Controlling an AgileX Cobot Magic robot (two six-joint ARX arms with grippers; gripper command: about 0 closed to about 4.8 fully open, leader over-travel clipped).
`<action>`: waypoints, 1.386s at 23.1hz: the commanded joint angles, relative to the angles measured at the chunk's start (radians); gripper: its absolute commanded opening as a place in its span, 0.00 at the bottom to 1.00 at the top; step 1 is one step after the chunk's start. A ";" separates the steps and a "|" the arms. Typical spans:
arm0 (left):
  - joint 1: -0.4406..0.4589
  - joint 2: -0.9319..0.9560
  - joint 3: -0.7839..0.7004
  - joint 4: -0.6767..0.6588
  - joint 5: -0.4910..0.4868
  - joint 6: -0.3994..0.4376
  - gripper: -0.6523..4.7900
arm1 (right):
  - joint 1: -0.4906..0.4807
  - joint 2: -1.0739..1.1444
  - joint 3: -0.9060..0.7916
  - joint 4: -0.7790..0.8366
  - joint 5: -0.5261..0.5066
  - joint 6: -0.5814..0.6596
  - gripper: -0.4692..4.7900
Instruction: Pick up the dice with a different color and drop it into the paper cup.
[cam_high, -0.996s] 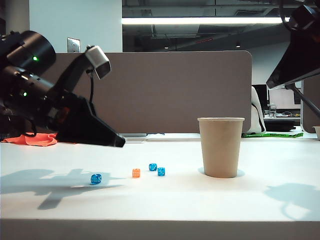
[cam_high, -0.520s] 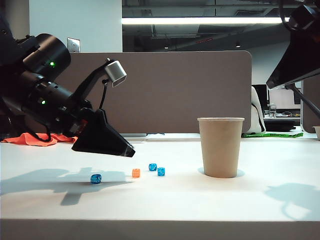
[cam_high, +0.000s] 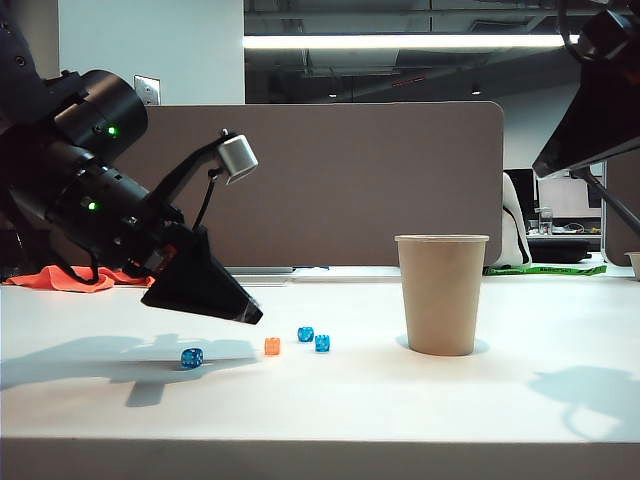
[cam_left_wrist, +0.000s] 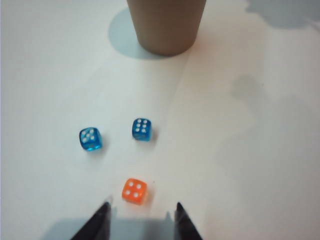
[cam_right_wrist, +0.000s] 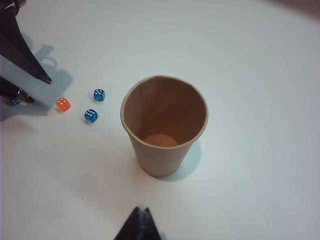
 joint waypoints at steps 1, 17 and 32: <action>0.000 0.000 0.003 0.000 -0.008 -0.003 0.42 | 0.000 -0.001 0.005 0.013 -0.001 0.003 0.09; -0.037 0.033 0.100 -0.180 -0.029 0.009 0.42 | 0.000 0.002 0.005 0.012 -0.001 0.005 0.09; -0.037 0.045 0.105 -0.174 -0.030 0.008 0.42 | 0.000 0.003 0.005 0.013 -0.001 0.005 0.09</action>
